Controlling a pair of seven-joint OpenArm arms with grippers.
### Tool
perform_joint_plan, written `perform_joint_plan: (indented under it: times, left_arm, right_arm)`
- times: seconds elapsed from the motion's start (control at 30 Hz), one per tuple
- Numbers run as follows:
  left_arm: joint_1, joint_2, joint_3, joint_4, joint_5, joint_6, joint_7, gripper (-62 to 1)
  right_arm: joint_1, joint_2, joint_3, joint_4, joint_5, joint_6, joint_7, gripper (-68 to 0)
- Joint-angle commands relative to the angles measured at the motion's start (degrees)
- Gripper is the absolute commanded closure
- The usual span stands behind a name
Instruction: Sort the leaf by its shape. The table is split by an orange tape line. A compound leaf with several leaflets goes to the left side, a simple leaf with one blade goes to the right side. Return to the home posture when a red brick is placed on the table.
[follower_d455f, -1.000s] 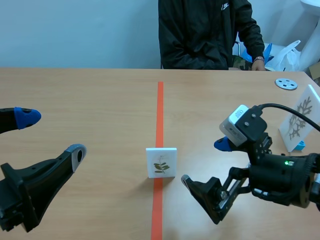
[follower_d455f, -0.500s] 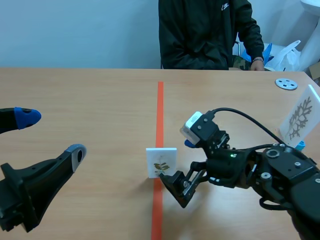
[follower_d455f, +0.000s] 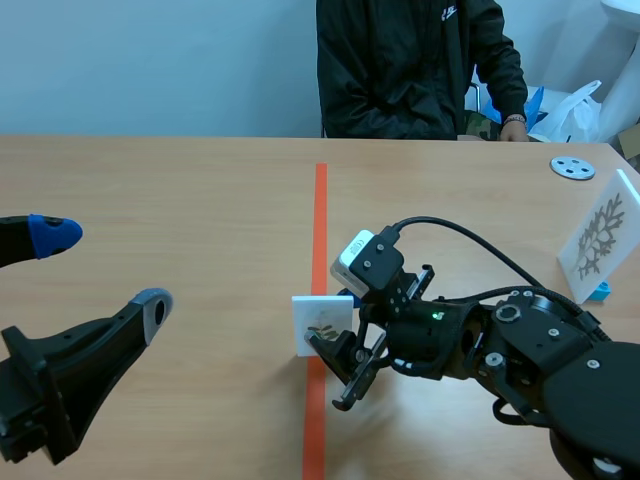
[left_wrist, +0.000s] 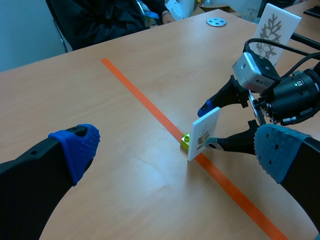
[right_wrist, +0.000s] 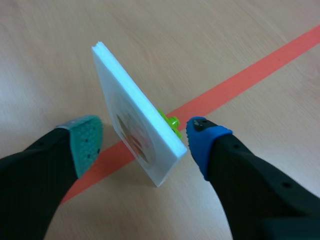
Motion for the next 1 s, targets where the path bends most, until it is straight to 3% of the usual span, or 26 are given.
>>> perform_joint_plan:
  times: [0.0, 0.33, 0.5, 0.6, 0.77, 0.87, 0.97]
  left_arm:
    - [0.0, 0.13, 0.15, 0.7, -0.39, -0.11, -0.81, -62.3]
    - [-0.02, 0.13, 0.15, 0.7, -0.39, -0.11, -0.83, -62.3]
    - [-0.02, 0.13, 0.15, 0.7, -0.39, -0.11, -0.83, -62.3]
    - [-0.02, 0.13, 0.15, 0.7, -0.39, -0.11, -0.83, -62.3]
    - [-0.02, 0.13, 0.15, 0.7, -0.39, -0.11, -0.83, -62.3]
    - [-0.02, 0.13, 0.15, 0.7, -0.39, -0.11, -0.83, -62.3]
    - [-0.02, 0.13, 0.15, 0.7, -0.39, -0.11, -0.83, -62.3]
  right_arm:
    - [0.81, -0.02, 0.07, 1.07, 0.42, -0.02, 0.83, -31.2]
    - [0.81, -0.02, 0.07, 1.07, 0.42, 0.0, 0.81, -15.7]
    - [0.79, 0.0, 0.07, 1.07, 0.42, 0.0, 1.09, -14.4]
    - [0.79, 0.0, 0.07, 1.07, 0.42, 0.0, 1.33, -8.5]
    - [0.79, 0.02, 0.09, 1.07, 0.42, 0.0, 1.73, -7.6]
    - [0.79, 0.09, 0.09, 1.2, 0.42, 0.0, 1.97, -1.1]
    - [0.79, 0.15, 0.26, 1.36, 0.42, 0.0, 2.82, -1.3]
